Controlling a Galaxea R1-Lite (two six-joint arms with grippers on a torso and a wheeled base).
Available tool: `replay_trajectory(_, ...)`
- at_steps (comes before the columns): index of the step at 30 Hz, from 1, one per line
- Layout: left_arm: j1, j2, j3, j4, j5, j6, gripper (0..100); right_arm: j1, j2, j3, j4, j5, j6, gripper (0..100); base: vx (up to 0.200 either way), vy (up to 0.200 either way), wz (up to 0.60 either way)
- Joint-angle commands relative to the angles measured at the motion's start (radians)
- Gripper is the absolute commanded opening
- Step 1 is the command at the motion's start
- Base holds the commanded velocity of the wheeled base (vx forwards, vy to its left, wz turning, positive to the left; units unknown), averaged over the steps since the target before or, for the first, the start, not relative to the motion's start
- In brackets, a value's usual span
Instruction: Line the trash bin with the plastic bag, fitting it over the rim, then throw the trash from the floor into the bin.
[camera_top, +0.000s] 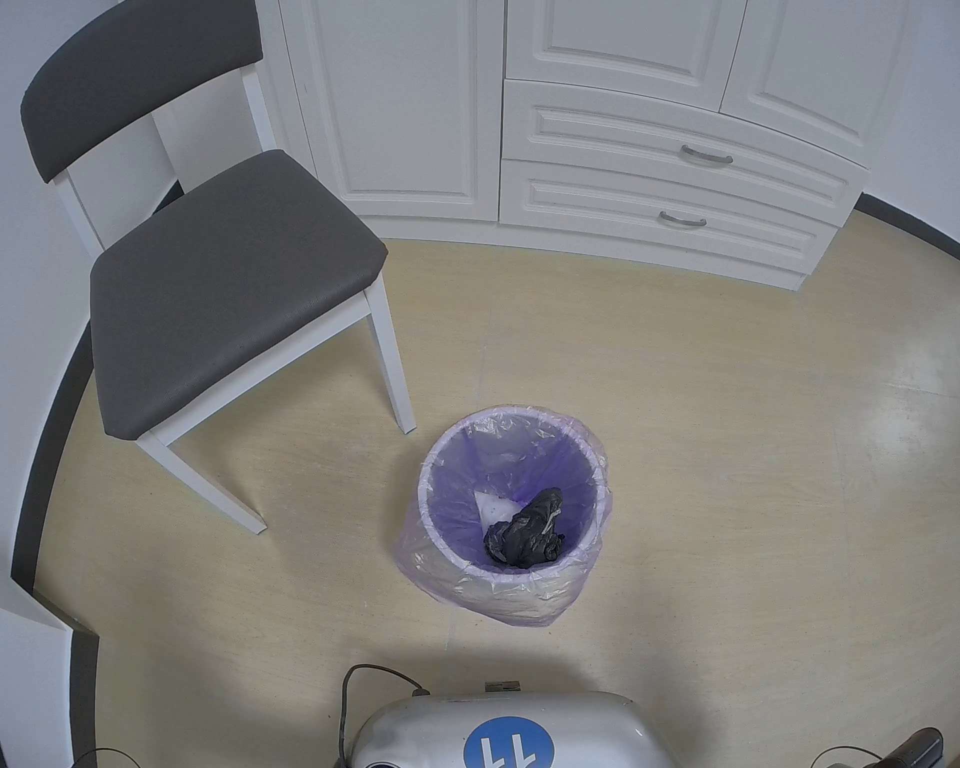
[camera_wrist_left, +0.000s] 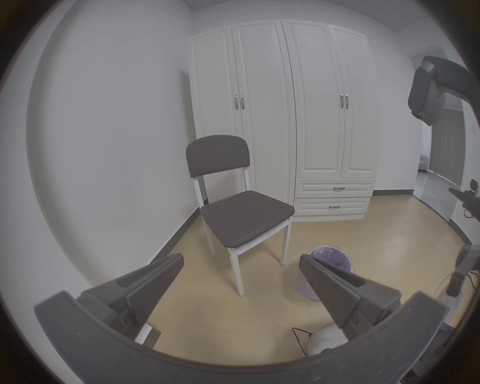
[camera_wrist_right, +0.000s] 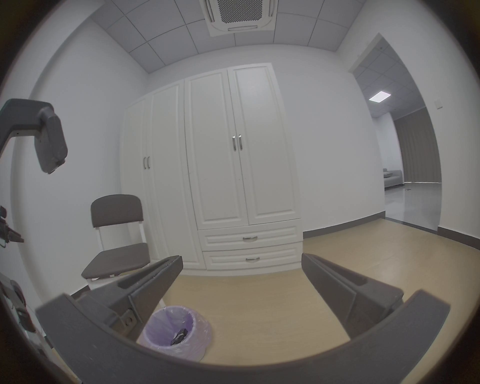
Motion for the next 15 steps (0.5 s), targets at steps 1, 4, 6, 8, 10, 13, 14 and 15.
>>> replay_trajectory(1,0.001,-0.017,0.047,-0.001,0.001,-0.009,100,0.0,0.003,0.034,0.0,0.033,-0.002,100,0.0,0.0,0.0)
replay_trajectory(4,0.001,-0.017,0.085,0.0,0.001,-0.009,100,0.0,0.003,0.068,0.0,0.042,-0.004,100,0.0,0.0,0.0)
replay_trajectory(6,0.001,-0.019,0.119,-0.001,0.002,-0.006,100,-0.002,0.001,0.105,-0.002,0.04,-0.006,100,0.0,0.0,0.0)
replay_trajectory(8,0.001,-0.019,0.151,-0.003,0.002,-0.009,100,-0.006,-0.013,0.146,0.0,0.042,-0.01,100,0.0,0.0,0.0)
replay_trajectory(10,0.001,-0.019,0.179,-0.017,0.004,-0.012,100,-0.011,-0.02,0.146,0.046,0.042,-0.01,100,0.0,0.0,0.0)
replay_trajectory(13,0.001,-0.019,0.217,-0.061,0.004,-0.014,100,-0.011,-0.02,0.146,0.081,0.04,-0.009,100,0.0,0.0,0.0)
replay_trajectory(14,0.001,-0.017,0.249,-0.098,0.004,-0.012,100,-0.011,-0.02,0.146,0.095,0.042,-0.009,100,0.0,0.0,0.0)
replay_trajectory(15,0.001,-0.017,0.294,-0.143,0.005,-0.006,100,-0.011,-0.02,0.146,0.13,0.04,-0.012,100,0.0,0.0,0.0)
